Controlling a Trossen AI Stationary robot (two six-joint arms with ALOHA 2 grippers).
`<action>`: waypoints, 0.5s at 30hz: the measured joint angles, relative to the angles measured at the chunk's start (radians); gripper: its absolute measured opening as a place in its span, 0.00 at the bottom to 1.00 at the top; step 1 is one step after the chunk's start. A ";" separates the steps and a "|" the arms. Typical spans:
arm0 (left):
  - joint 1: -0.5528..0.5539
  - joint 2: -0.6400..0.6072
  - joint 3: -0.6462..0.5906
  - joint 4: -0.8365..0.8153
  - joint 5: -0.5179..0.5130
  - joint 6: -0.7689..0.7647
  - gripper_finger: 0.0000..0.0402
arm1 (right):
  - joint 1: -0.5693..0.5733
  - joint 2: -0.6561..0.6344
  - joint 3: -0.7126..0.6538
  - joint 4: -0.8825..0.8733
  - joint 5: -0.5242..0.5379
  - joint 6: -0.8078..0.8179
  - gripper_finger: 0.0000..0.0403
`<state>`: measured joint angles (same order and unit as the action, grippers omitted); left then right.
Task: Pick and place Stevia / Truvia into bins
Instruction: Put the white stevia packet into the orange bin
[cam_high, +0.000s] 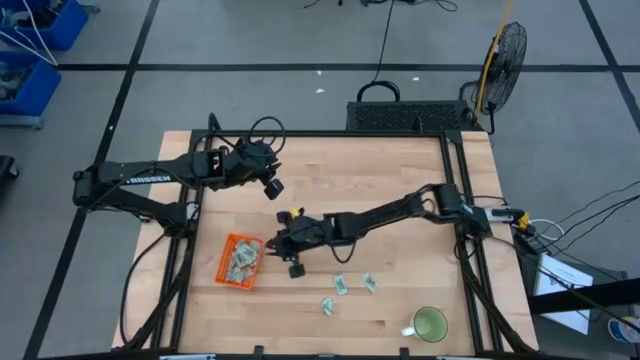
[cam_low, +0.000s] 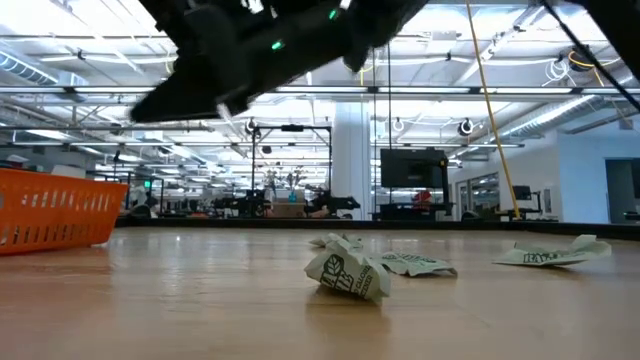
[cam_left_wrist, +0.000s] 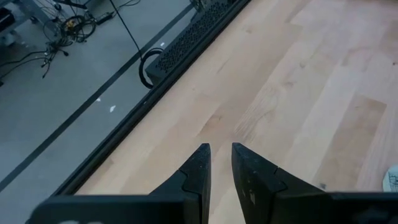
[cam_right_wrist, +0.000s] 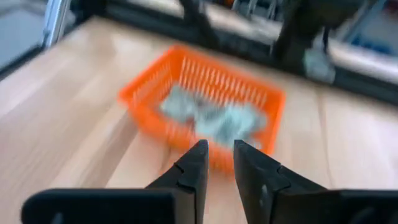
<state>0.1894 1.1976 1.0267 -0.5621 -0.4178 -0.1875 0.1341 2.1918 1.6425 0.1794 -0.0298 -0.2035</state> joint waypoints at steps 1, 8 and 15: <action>0.000 0.000 0.000 0.000 0.000 0.000 0.18 | 0.000 -0.025 0.000 -0.071 0.000 0.013 0.16; 0.000 0.000 0.000 -0.021 0.001 -0.002 0.18 | -0.001 -0.181 -0.012 -0.534 0.005 0.132 0.13; 0.000 0.000 -0.002 -0.028 0.002 -0.005 0.18 | 0.032 -0.289 -0.217 -0.621 0.058 0.226 0.14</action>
<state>0.1894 1.1976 1.0252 -0.5900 -0.4161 -0.1928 0.1657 1.9031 1.4255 -0.4421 0.0287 0.0228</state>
